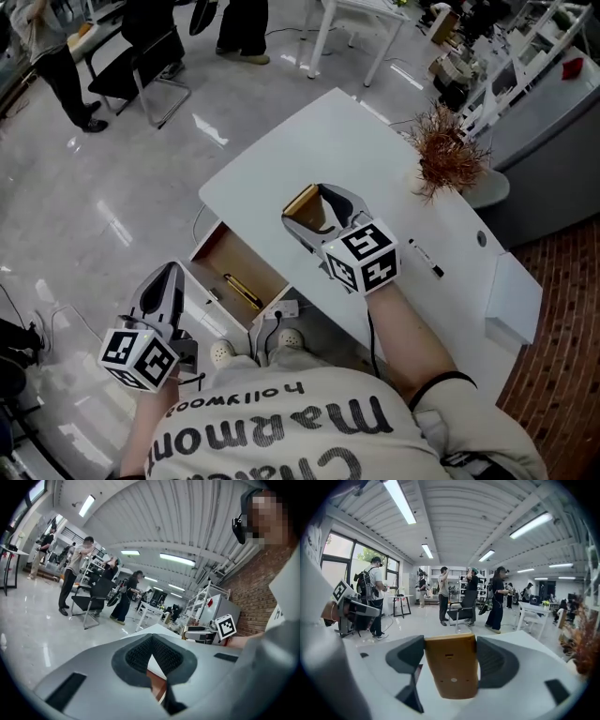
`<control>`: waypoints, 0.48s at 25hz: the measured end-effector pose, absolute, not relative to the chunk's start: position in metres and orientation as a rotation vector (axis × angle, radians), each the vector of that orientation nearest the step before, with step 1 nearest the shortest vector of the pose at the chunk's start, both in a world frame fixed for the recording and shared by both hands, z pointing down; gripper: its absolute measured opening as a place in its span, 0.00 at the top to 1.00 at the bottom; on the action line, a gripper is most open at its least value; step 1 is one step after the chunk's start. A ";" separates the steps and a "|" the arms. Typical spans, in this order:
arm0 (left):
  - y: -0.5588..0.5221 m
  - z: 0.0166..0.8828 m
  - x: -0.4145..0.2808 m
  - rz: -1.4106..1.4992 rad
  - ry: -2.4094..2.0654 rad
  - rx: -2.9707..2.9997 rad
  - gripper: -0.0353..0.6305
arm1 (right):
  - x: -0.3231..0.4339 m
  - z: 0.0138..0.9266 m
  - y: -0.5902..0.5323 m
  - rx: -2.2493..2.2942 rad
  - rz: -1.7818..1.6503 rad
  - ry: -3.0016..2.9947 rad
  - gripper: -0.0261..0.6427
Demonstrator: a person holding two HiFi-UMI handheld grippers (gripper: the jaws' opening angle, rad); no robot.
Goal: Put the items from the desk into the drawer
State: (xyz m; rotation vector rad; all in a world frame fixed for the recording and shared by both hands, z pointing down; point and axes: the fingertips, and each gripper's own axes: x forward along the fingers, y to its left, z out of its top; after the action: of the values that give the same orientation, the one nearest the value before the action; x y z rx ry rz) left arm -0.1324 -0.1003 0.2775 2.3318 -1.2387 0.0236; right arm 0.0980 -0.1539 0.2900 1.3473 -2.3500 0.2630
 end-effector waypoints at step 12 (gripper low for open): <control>-0.112 0.281 -0.186 0.040 -1.084 2.409 0.94 | -0.002 0.284 -0.132 1.397 0.322 -2.383 0.42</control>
State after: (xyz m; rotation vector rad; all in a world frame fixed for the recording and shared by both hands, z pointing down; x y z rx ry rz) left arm -0.1857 -0.1116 0.2806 2.4090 -1.0843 0.0396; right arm -0.0018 -0.1321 0.2841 1.3974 -2.3832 0.3223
